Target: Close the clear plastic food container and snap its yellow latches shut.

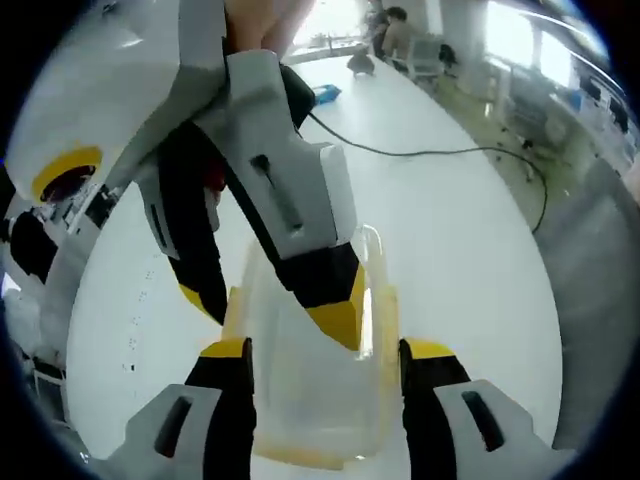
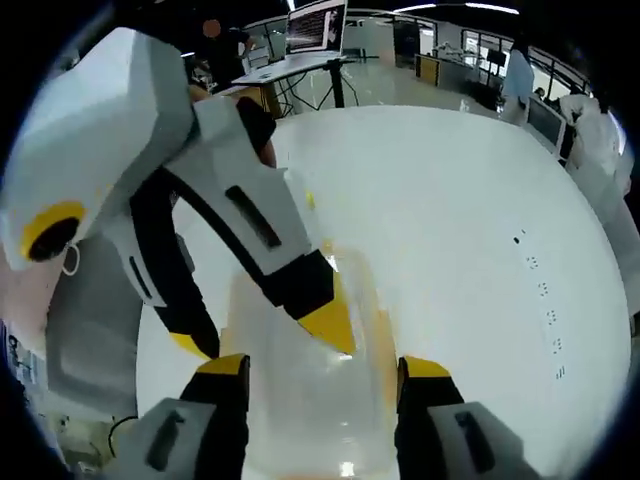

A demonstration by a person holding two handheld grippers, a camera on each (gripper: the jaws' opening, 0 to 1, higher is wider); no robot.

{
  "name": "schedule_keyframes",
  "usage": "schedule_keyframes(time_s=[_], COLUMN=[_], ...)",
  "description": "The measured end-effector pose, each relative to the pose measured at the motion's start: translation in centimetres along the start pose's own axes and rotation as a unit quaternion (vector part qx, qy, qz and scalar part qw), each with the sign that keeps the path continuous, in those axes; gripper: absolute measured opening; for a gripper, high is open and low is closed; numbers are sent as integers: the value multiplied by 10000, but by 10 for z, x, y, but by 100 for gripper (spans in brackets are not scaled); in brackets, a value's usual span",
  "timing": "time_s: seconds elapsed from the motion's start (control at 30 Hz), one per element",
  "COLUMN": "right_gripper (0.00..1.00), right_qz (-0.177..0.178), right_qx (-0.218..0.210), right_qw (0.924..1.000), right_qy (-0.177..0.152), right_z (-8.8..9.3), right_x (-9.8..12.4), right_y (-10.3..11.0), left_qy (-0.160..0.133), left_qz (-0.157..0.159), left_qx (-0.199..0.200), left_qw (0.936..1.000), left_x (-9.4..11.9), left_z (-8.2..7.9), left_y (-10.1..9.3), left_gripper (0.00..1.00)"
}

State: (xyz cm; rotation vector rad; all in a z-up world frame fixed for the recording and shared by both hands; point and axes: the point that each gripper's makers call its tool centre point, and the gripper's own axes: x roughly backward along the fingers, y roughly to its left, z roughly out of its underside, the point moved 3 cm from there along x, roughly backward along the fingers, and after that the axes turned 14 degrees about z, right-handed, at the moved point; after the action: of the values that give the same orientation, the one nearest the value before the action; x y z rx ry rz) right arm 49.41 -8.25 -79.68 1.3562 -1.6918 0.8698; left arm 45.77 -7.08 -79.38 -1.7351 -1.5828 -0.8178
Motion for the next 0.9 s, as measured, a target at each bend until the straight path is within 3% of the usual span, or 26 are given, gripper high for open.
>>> schedule_keyframes(time_s=[0.17, 0.5, 0.77, 0.9], right_gripper=[58, 54, 54, 54], right_qz=[-190, -498, -985, -1025], right_qx=[4, -117, -51, -41], right_qw=[9994, 9978, 9923, 9915], right_qy=[273, 421, 749, 800], right_z=[-1, -1, 0, 0], right_x=[-3, -6, -11, -10], right_y=[-1, -3, 5, 6], left_qy=[-13, 155, 15, -16], left_qz=[-39, -189, -140, -162], left_qx=[-65, -338, -298, -265], left_qw=[10000, 9991, 9995, 9995], left_x=[-1, -8, -7, -7], left_z=[0, -4, -4, -4], left_y=[-1, -5, -9, -10], left_gripper=[56, 55, 55, 54])
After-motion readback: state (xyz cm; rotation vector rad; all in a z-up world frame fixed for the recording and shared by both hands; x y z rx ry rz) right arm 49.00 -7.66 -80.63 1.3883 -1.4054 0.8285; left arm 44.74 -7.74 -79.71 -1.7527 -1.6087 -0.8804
